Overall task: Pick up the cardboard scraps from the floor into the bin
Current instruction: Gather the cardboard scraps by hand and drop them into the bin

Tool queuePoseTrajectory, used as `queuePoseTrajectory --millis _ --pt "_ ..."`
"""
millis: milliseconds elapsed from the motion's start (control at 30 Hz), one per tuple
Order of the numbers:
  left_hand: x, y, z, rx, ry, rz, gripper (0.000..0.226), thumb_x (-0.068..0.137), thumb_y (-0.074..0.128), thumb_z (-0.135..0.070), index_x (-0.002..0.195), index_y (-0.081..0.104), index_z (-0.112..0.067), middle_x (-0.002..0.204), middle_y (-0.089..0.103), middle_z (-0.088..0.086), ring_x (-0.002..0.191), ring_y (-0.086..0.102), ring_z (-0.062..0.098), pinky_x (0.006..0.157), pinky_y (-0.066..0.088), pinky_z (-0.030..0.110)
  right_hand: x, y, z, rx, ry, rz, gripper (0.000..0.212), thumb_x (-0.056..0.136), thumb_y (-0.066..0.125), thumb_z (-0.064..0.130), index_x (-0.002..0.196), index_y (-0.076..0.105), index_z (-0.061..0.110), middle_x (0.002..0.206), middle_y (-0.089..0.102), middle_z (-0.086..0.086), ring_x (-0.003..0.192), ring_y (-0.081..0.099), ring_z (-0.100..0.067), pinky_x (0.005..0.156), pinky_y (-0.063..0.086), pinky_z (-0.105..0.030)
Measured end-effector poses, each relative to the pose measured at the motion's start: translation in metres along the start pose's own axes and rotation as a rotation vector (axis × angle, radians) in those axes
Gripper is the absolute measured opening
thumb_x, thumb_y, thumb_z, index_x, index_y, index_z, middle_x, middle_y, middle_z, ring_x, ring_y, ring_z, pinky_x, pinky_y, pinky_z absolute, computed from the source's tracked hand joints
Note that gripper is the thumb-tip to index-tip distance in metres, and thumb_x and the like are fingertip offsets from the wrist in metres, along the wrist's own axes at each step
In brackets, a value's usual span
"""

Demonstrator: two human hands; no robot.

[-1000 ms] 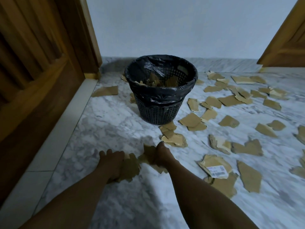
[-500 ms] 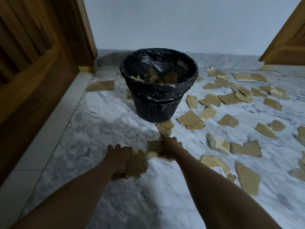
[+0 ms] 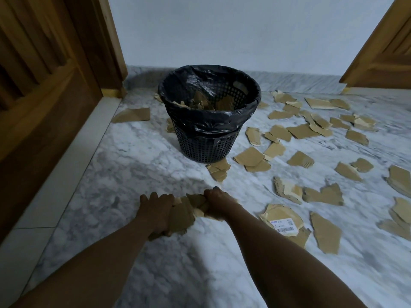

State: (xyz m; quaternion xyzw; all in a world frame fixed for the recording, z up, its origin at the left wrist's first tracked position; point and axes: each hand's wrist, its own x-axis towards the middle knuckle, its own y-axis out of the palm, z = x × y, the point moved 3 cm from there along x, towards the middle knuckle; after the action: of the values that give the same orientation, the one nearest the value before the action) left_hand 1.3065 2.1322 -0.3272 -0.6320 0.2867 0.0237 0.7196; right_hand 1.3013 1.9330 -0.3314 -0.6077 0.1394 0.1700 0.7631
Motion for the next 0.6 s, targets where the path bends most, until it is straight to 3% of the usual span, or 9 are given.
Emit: queuePoseTrajectory --millis 100,167,233,300,367,467,533,600 --pt "0.001 -0.001 0.001 0.012 0.015 -0.005 0.084 0.064 0.081 -0.054 0.128 0.035 -0.025 0.13 0.047 -0.001 0.123 0.041 0.03 0.101 0.031 0.052 -0.001 -0.015 -0.006 0.204 0.072 0.004 0.06 0.08 0.079 0.03 0.128 0.05 0.01 0.116 0.059 -0.011 0.105 0.061 -0.027 0.087 0.055 -0.038" --pt "0.003 -0.001 0.001 0.005 0.023 0.027 0.088 0.064 0.081 -0.056 0.131 0.034 -0.024 0.132 0.046 0.0 0.125 0.039 0.032 0.103 0.029 0.053 0.002 -0.026 -0.023 0.316 0.203 0.009 0.05 0.081 0.078 0.028 0.12 0.057 0.003 0.101 0.063 -0.007 0.088 0.063 -0.019 0.068 0.052 -0.022" --pt "0.007 -0.001 -0.002 -0.005 0.029 0.056 0.09 0.065 0.081 -0.055 0.134 0.033 -0.024 0.135 0.045 0.001 0.127 0.038 0.033 0.106 0.027 0.056 0.001 -0.024 -0.044 0.366 0.327 0.03 0.039 0.082 0.076 0.025 0.111 0.06 0.005 0.098 0.063 -0.008 0.074 0.06 -0.015 0.052 0.044 -0.018" --pt "0.015 -0.003 -0.01 0.007 0.058 0.052 0.083 0.066 0.079 -0.053 0.131 0.036 -0.024 0.135 0.044 0.002 0.126 0.038 0.032 0.106 0.026 0.056 -0.001 -0.008 -0.06 0.322 0.37 0.036 0.055 0.08 0.077 0.027 0.125 0.054 0.007 0.126 0.053 -0.016 0.098 0.058 -0.025 0.067 0.049 -0.026" --pt "0.024 -0.013 -0.022 0.086 0.113 0.014 0.078 0.07 0.076 -0.053 0.131 0.038 -0.022 0.135 0.041 0.004 0.126 0.038 0.032 0.106 0.027 0.056 -0.002 0.004 -0.068 0.248 0.346 -0.005 0.066 0.075 0.081 0.036 0.127 0.053 0.008 0.126 0.051 -0.017 0.11 0.051 -0.03 0.075 0.045 -0.031" --pt "0.04 -0.033 -0.047 0.204 0.254 -0.117 0.068 0.072 0.076 -0.044 0.128 0.045 -0.02 0.137 0.033 0.005 0.124 0.036 0.032 0.1 0.031 0.054 0.0 0.003 -0.079 0.335 0.352 0.019 0.072 0.066 0.087 0.036 0.123 0.054 0.005 0.113 0.061 -0.01 0.103 0.058 -0.025 0.072 0.047 -0.03" --pt "0.053 -0.041 -0.068 0.249 0.354 -0.205 0.053 0.078 0.071 -0.037 0.124 0.052 -0.02 0.149 0.027 0.005 0.127 0.034 0.031 0.098 0.033 0.05 0.003 -0.009 -0.097 0.439 0.376 0.12 0.063 0.069 0.086 0.031 0.12 0.061 0.004 0.108 0.066 -0.007 0.098 0.063 -0.023 0.068 0.048 -0.027" --pt "0.069 -0.042 -0.088 0.255 0.416 -0.174 0.035 0.087 0.061 -0.026 0.121 0.055 -0.018 0.16 0.013 0.008 0.139 0.024 0.033 0.103 0.03 0.05 0.005 -0.029 -0.129 0.543 0.41 0.19 0.05 0.073 0.083 0.025 0.115 0.064 0.005 0.107 0.069 -0.008 0.096 0.067 -0.024 0.076 0.055 -0.031"
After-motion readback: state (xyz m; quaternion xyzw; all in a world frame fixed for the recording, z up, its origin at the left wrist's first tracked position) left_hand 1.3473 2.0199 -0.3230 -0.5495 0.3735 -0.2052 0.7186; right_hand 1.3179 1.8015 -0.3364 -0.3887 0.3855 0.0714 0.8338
